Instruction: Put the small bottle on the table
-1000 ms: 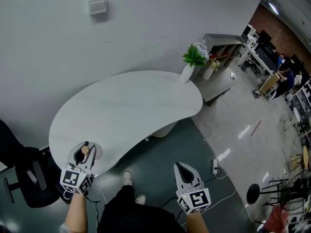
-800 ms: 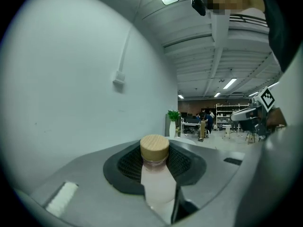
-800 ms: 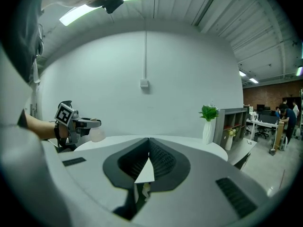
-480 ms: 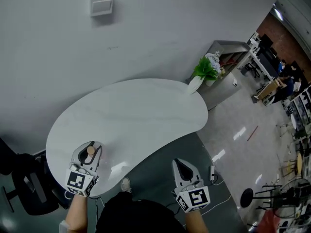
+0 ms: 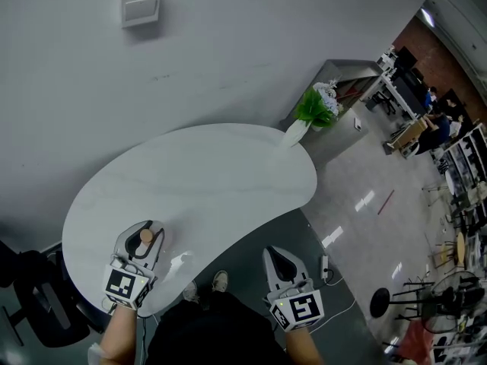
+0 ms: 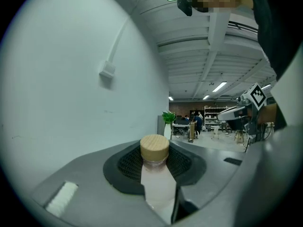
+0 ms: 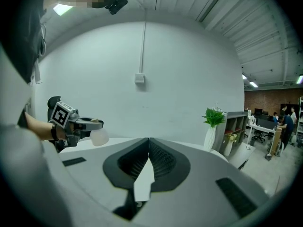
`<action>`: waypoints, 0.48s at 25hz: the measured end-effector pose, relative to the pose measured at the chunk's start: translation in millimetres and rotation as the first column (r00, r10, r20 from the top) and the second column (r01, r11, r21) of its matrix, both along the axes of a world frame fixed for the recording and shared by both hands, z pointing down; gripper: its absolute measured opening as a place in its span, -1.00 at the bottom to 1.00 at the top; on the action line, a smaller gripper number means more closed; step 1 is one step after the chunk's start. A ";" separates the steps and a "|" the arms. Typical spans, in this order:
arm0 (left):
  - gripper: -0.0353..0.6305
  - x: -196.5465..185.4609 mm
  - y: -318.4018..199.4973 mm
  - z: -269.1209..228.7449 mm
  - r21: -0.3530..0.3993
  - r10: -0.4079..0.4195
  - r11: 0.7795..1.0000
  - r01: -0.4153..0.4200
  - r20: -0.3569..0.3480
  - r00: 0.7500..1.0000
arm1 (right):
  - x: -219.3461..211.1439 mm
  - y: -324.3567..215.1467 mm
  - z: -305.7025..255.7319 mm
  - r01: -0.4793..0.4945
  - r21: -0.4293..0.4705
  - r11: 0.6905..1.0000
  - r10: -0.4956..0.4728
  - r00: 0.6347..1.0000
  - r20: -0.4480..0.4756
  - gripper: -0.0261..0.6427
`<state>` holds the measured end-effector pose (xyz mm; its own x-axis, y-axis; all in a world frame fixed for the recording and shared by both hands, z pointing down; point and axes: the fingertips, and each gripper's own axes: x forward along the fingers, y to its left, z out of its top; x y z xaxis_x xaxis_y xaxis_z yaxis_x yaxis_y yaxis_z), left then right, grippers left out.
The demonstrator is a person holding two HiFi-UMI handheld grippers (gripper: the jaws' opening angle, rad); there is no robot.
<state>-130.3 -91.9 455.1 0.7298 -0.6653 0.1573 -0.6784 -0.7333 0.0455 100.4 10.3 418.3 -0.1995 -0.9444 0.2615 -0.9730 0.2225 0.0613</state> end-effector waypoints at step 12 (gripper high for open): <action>-0.55 30.3 8.5 -29.8 0.029 -0.054 0.998 0.054 -0.011 0.999 | 30.9 -52.2 -13.4 0.091 0.070 0.993 -0.093 0.995 0.032 -0.90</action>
